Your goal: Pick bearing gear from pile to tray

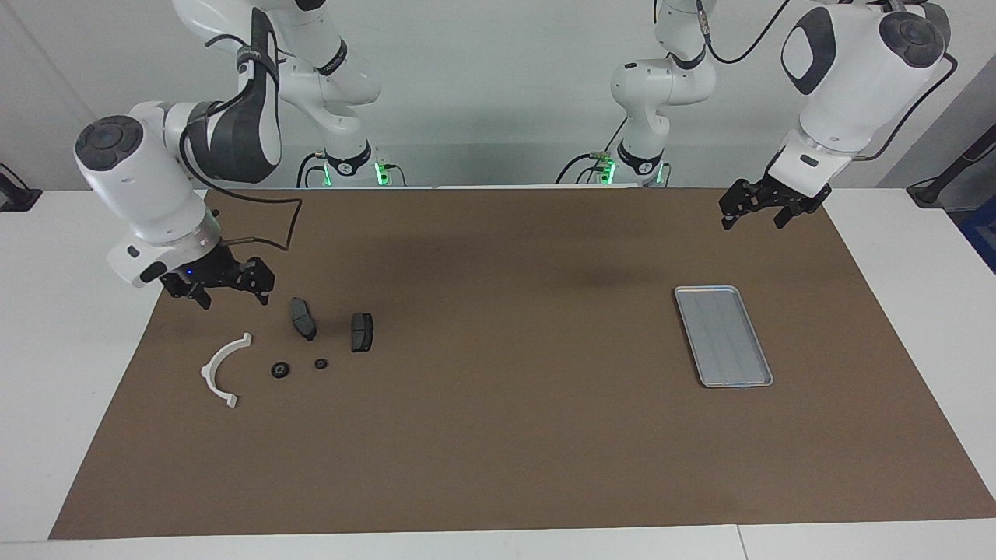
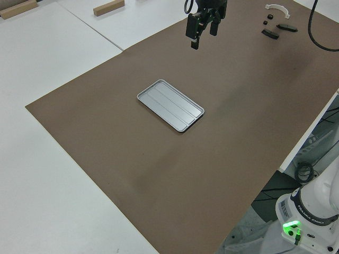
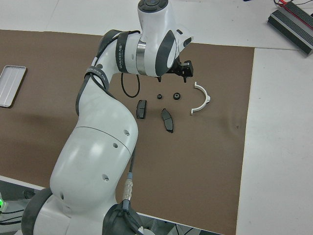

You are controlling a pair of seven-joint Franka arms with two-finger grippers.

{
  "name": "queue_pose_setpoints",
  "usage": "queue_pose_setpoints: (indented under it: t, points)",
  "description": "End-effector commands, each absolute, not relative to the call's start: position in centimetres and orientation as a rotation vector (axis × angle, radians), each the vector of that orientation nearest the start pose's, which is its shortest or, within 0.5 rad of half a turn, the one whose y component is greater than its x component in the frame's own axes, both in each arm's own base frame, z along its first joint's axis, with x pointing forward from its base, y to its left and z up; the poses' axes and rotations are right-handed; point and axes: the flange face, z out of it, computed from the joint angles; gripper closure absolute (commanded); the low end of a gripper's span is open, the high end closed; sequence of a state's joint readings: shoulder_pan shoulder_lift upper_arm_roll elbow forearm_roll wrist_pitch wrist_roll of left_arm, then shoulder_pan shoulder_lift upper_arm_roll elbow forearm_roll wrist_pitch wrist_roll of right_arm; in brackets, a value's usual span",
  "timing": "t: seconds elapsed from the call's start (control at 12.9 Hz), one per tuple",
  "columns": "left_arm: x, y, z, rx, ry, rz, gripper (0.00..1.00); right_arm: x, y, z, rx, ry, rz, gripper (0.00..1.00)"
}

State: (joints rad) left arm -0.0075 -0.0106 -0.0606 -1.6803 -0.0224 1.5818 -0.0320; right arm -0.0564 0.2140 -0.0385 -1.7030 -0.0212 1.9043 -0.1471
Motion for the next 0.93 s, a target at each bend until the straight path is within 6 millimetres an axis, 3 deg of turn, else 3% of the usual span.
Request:
queue_pose_setpoints:
  t: [0.0,0.31,0.85]
  points:
    - [54.3,-3.9,58.2,-3.157,0.053,0.120,0.00,63.1,-6.4,43.5,-3.161,-0.122,0.005,0.00]
    - [54.3,-3.9,58.2,-3.157,0.053,0.120,0.00,65.3,-6.4,37.6,-3.166,-0.121,-0.029,0.00]
    - [54.3,-3.9,58.2,-3.157,0.053,0.120,0.00,66.7,-5.1,32.8,-3.170,-0.133,-0.061,0.00]
